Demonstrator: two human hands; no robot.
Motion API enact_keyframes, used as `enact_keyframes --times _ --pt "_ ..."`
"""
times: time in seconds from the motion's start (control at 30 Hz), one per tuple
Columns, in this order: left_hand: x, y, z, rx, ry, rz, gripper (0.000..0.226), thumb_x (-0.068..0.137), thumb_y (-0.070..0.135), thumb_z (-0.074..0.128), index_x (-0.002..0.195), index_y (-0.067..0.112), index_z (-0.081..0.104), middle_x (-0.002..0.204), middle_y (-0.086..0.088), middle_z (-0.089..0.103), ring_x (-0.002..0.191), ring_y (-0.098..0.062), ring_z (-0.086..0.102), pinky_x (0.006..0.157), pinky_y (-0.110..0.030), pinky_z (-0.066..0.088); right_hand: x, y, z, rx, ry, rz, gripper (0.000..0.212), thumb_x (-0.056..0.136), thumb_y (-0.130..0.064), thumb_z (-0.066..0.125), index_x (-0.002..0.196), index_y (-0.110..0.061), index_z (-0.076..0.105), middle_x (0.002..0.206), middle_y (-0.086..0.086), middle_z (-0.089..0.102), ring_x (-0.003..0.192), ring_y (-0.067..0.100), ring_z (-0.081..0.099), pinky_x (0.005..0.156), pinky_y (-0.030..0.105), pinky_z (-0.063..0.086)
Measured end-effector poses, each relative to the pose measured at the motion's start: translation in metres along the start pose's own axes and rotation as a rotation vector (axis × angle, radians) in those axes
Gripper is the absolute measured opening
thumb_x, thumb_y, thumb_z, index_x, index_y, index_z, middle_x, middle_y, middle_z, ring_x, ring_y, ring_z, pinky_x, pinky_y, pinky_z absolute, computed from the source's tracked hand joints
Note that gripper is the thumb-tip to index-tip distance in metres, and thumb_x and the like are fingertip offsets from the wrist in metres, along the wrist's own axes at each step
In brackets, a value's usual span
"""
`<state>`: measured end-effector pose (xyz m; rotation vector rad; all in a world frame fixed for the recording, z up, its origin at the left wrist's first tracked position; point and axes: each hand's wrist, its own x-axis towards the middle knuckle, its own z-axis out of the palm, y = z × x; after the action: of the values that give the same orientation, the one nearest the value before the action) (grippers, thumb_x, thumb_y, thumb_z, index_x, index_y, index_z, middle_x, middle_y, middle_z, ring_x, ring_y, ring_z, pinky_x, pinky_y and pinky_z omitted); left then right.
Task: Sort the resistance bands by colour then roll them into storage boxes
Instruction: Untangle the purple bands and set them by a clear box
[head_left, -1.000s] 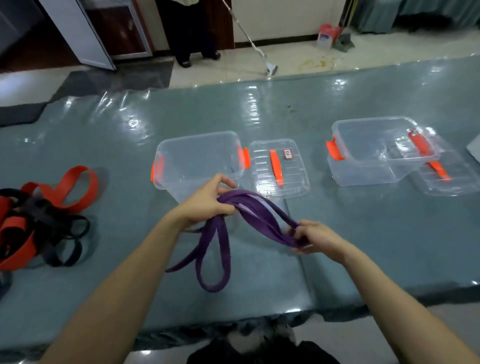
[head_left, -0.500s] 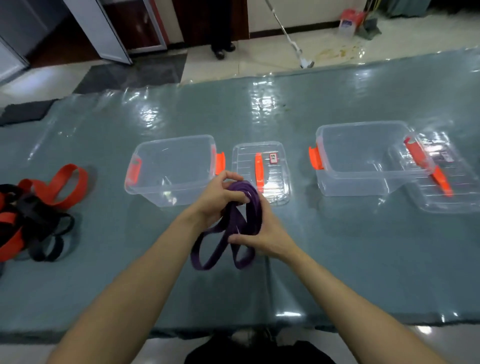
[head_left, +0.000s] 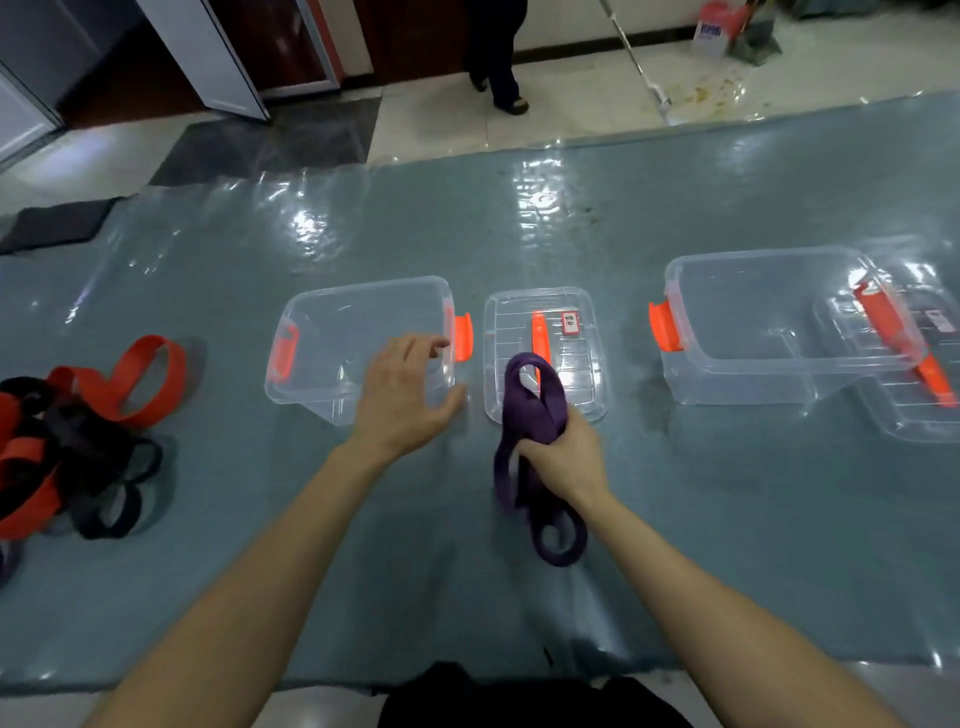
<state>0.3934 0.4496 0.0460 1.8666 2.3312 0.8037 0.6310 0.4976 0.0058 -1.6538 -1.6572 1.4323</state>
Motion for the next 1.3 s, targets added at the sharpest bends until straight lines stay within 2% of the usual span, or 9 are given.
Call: enact_keyframes --times 0.13,0.27,0.47,0.53,0.6,0.7,0.87,1.13,1.3 --pt "-0.018 -0.078 0.030 0.376 -0.143 0.007 0.053 0.082 0.027 0.087 0.129 0.023 0.062 0.112 -0.002 0.066 0.107 -0.031 0.062 0.099 -0.045 0.041 0.009 0.012 0.000 -0.029 0.037 0.115 0.032 0.068 -0.024 0.078 0.096 -0.021 0.064 0.088 -0.002 0.075 0.077 0.018 0.072 0.062 0.032 0.056" --pt "0.001 -0.089 0.035 0.334 0.003 0.072 0.022 0.092 0.005 0.069 0.096 0.024 0.058 0.082 0.000 0.057 0.080 -0.030 0.056 0.078 -0.043 0.036 0.019 0.002 -0.003 -0.077 0.066 0.160 0.034 0.070 -0.026 0.081 0.095 -0.018 0.061 0.088 -0.001 0.072 0.079 0.021 0.070 0.061 0.032 0.052" --pt "0.040 -0.087 0.042 0.359 0.014 0.098 0.027 0.089 0.000 0.070 0.093 0.023 0.056 0.081 -0.002 0.056 0.079 -0.032 0.053 0.075 -0.043 0.035 0.054 -0.035 -0.016 -0.237 0.133 0.128 0.054 0.068 -0.031 0.082 0.113 -0.015 0.056 0.097 0.001 0.069 0.088 0.029 0.068 0.072 0.035 0.053" --pt "0.037 -0.091 0.046 0.389 -0.031 0.129 0.033 0.085 -0.003 0.069 0.095 0.024 0.053 0.081 -0.002 0.054 0.079 -0.032 0.052 0.074 -0.044 0.038 0.075 -0.040 -0.009 -0.265 0.126 0.124 0.070 0.065 -0.037 0.087 0.121 -0.011 0.053 0.110 0.007 0.069 0.098 0.032 0.070 0.076 0.037 0.056" --pt "0.031 -0.097 0.048 0.421 -0.069 0.143 0.040 0.080 -0.008 0.067 0.098 0.024 0.052 0.084 -0.002 0.054 0.080 -0.032 0.051 0.075 -0.044 0.039 0.094 -0.035 0.007 -0.293 0.078 0.133 0.110 0.062 -0.050 0.095 0.146 -0.007 0.038 0.136 0.015 0.059 0.121 0.038 0.064 0.096 0.044 0.056" --pt "0.028 -0.097 0.049 0.466 -0.099 0.126 0.045 0.073 -0.010 0.066 0.101 0.023 0.052 0.087 -0.002 0.055 0.081 -0.031 0.050 0.075 -0.043 0.038 0.104 -0.006 0.038 -0.461 0.084 0.084 0.144 0.068 -0.074 0.085 0.166 -0.006 0.005 0.164 0.022 0.031 0.150 0.043 0.039 0.122 0.058 0.036" --pt "0.028 -0.092 0.050 0.474 -0.103 0.095 0.045 0.073 -0.010 0.065 0.103 0.021 0.054 0.089 -0.002 0.054 0.083 -0.029 0.049 0.076 -0.042 0.035 0.094 0.033 0.058 -0.674 0.124 -0.040 0.120 0.092 -0.083 0.047 0.169 -0.004 -0.001 0.172 0.026 0.020 0.161 0.041 0.019 0.132 0.058 0.011" --pt "0.031 -0.090 0.049 0.427 -0.142 0.059 0.022 0.092 0.015 0.067 0.110 0.022 0.055 0.099 -0.001 0.059 0.091 -0.029 0.054 0.085 -0.045 0.042 0.100 0.021 0.053 -0.664 0.130 -0.039 0.110 0.094 -0.074 0.052 0.167 -0.003 0.009 0.169 0.023 0.026 0.158 0.040 0.026 0.128 0.063 0.020" --pt "0.030 -0.083 0.037 0.361 -0.197 0.069 0.036 0.092 0.023 0.074 0.125 0.020 0.062 0.114 -0.004 0.068 0.106 -0.032 0.063 0.099 -0.047 0.045 0.087 0.008 0.037 -0.714 0.125 -0.132 0.093 0.097 -0.063 0.056 0.163 -0.005 0.026 0.171 0.022 0.026 0.158 0.039 0.026 0.127 0.061 0.027"
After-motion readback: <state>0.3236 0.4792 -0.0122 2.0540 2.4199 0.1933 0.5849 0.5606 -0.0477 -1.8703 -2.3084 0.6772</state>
